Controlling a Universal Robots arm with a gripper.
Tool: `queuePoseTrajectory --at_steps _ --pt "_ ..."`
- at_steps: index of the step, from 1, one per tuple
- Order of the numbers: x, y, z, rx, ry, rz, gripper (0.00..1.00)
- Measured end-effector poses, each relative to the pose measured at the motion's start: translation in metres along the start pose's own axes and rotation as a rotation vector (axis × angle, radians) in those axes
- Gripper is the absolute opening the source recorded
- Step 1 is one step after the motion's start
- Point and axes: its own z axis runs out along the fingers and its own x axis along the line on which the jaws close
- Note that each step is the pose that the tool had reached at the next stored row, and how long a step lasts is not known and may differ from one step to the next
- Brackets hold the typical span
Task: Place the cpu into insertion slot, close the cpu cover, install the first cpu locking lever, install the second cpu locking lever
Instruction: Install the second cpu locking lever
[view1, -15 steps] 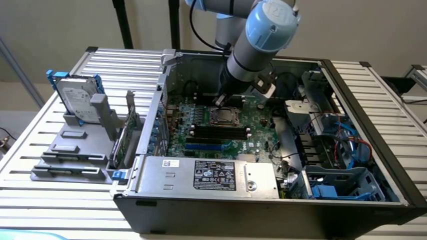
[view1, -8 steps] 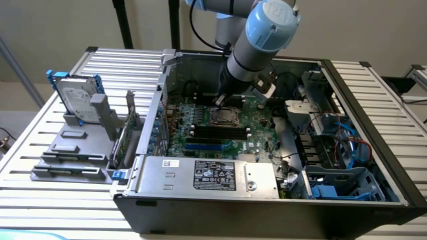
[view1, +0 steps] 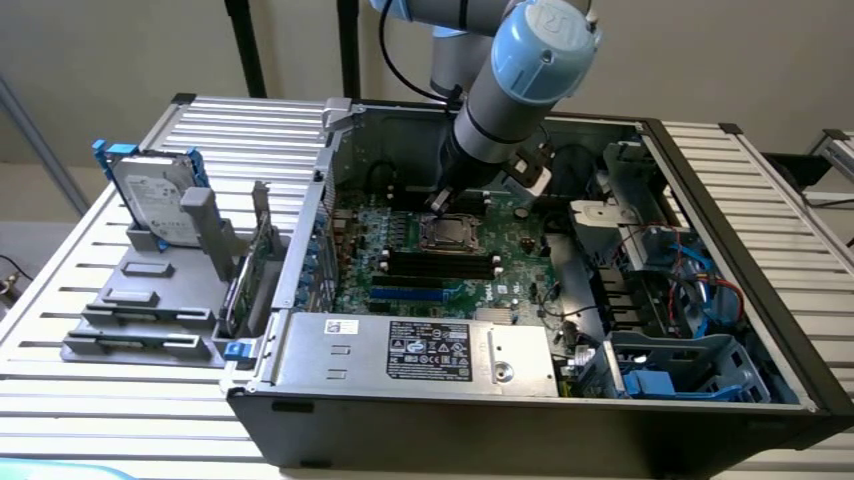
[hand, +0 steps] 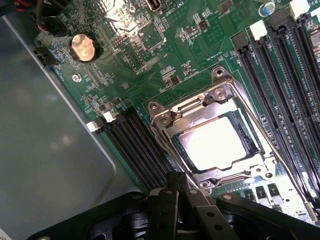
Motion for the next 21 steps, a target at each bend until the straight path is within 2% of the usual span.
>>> queuePoseTrajectory --at_steps 9,13,21 --pt "-0.001 0.0001 -0.0026 0.0010 -0.0012 0.001 0.11" --pt "-0.007 0.0014 -0.0156 0.0041 -0.0024 0.002 0.11" --pt "-0.028 0.0097 -0.0417 0.0061 -0.0036 0.003 0.11"
